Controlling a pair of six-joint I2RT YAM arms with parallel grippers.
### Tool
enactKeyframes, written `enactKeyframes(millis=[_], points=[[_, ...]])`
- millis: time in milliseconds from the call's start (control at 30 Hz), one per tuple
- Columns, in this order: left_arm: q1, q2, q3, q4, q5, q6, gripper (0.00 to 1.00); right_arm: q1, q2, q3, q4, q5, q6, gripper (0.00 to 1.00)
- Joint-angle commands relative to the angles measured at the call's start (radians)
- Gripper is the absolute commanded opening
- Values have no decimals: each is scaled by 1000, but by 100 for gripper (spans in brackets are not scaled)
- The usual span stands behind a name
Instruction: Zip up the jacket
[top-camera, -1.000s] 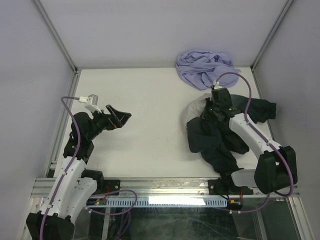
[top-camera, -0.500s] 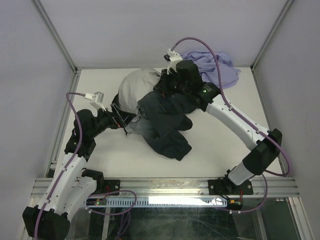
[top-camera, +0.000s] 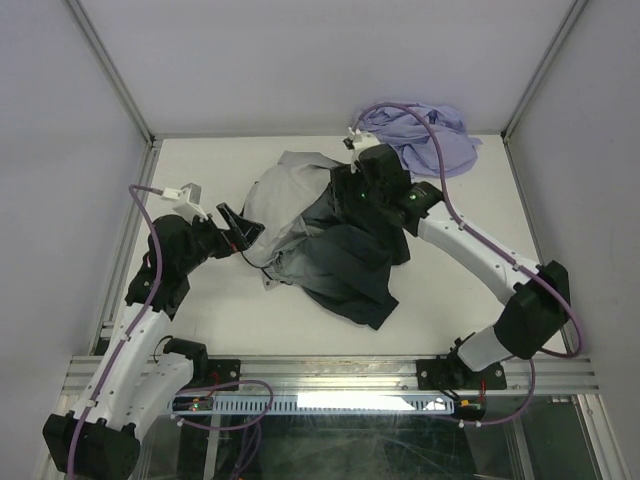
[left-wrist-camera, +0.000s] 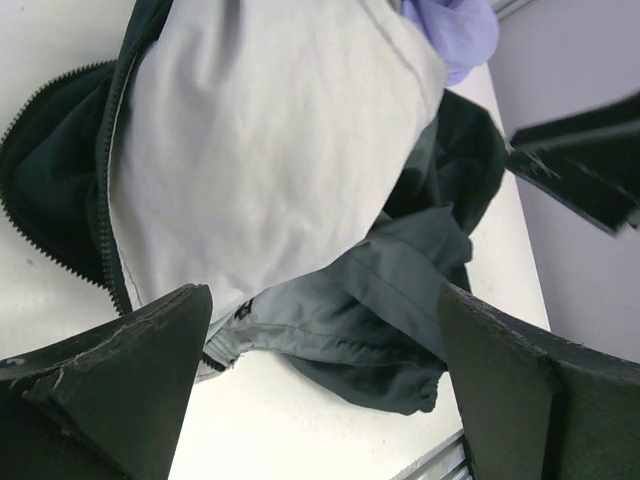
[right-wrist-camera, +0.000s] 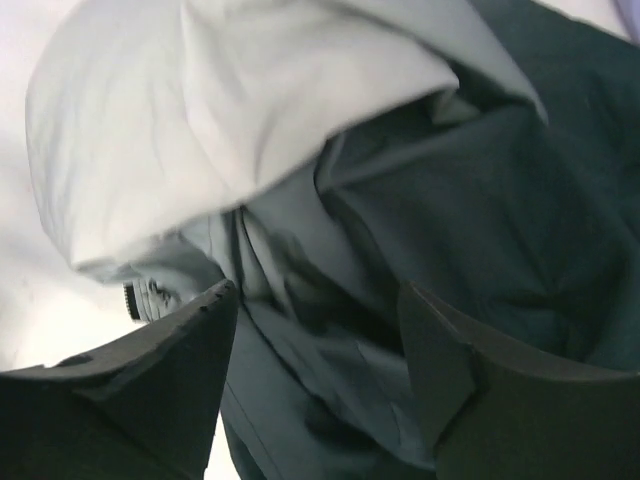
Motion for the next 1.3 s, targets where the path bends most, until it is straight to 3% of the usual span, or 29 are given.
enactKeyframes(millis=[0,133,333,633,700,733,833,933,1267], points=[[-8,59,55,-16,-38,-26,99,24,-130,-67,-35,-37,-29,71],[-9,113,74,-41,-48,-20,99,106,-181,-160,-89,-41,-36,80],[-9,187,76,-37,-47,-43,99,231,-164,-282,-82,123,-37,87],[-8,252,65,15,-31,-57,99,239,-89,-366,-10,466,-56,85],[-9,260,73,17,-31,-55,99,209,-77,-353,-8,516,-74,78],[-8,261,79,17,-31,-51,99,189,-78,-345,-7,523,-79,68],[-8,261,96,17,-35,-36,99,117,-116,-319,11,523,-91,28],[-8,261,116,14,-36,-18,99,32,-167,-281,38,478,-112,2],[-8,319,287,-51,-60,115,99,-235,-287,-70,110,176,-68,0]])
